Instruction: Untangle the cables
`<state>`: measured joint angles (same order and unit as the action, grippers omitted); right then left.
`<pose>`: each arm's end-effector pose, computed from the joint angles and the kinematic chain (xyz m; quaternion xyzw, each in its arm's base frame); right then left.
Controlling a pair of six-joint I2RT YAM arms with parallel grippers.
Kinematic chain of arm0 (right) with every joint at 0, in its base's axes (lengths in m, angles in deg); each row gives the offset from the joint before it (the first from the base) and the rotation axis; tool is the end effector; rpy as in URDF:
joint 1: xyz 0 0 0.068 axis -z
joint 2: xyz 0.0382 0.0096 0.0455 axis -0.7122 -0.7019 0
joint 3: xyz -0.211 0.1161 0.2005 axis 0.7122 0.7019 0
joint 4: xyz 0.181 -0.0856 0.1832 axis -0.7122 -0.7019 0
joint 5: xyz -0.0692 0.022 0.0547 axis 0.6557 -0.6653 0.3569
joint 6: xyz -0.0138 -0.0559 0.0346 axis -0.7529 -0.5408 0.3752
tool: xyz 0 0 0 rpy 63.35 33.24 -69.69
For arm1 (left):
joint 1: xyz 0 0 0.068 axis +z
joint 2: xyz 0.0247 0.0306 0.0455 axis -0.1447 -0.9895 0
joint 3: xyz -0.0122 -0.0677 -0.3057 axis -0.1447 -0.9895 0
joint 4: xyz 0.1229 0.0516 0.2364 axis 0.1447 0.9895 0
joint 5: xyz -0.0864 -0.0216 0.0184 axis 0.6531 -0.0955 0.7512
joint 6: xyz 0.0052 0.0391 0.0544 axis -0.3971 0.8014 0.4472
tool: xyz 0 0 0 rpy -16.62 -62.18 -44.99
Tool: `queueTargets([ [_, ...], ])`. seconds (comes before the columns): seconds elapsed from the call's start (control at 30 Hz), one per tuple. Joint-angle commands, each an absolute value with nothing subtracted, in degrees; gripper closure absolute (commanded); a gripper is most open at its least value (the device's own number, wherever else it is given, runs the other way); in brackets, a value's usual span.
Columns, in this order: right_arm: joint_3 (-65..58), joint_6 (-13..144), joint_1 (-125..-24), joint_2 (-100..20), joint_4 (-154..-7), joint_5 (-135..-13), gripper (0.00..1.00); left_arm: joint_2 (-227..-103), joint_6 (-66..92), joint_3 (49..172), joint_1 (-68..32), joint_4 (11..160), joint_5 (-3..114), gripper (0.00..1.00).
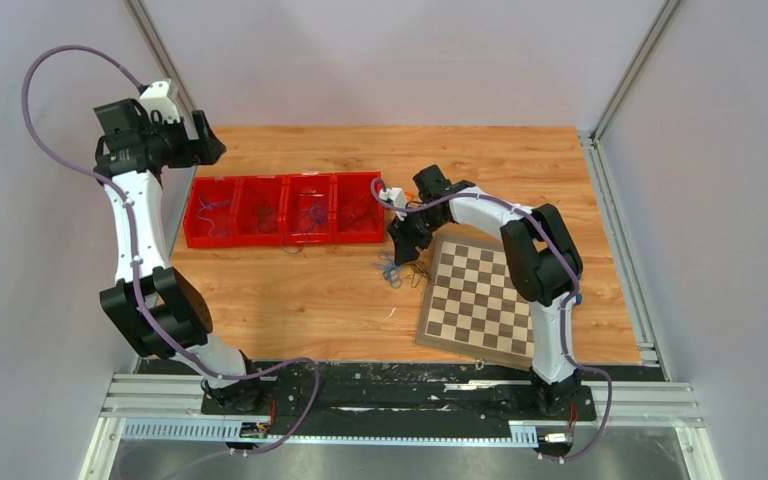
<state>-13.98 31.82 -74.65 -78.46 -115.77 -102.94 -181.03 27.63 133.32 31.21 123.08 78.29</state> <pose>0.3839 0.2517 0.1795 -0.4904 0.7969 0.3122 0.1644 0.3618 0.1229 0.4300 -0.0159 0.8530 -0.1214 0.5073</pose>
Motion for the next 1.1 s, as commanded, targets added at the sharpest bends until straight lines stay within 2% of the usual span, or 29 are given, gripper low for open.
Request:
queueTargets([
  [0.0, -14.0, 31.4, -75.0, -78.2, -114.4, -106.3, 0.52, -177.3, 29.9, 133.0, 31.2, 122.8, 77.3, 0.0],
  [0.23, -10.2, 28.7, -74.6, -71.1, -114.5, -112.5, 0.99, -174.1, 28.4, 128.9, 31.2, 118.9, 78.6, 0.0],
  [0.47, -10.7, 30.6, -73.1, -62.6, -114.4, -119.2, 1.0, -172.9, 26.5, 127.6, 31.1, 115.6, 83.9, 0.0],
  [0.7, -14.5, 35.8, -72.8, -58.6, -114.2, -122.1, 1.0, -167.8, 29.9, 120.9, 27.5, 110.8, 96.8, 0.0],
  [0.87, -16.8, 40.1, -72.8, -56.9, -113.7, -123.9, 1.0, -167.1, 38.7, 120.0, 17.8, 121.5, 106.6, 0.0],
  [1.0, -18.0, 43.9, -72.8, -55.9, -111.8, -124.2, 1.0, -164.8, 41.1, 112.4, 6.1, 122.3, 107.8, 0.03],
  [1.07, -18.3, 45.9, -72.9, -55.6, -110.5, -123.9, 1.0, -164.1, 37.0, 108.7, 1.5, 118.4, 107.4, 0.07],
])
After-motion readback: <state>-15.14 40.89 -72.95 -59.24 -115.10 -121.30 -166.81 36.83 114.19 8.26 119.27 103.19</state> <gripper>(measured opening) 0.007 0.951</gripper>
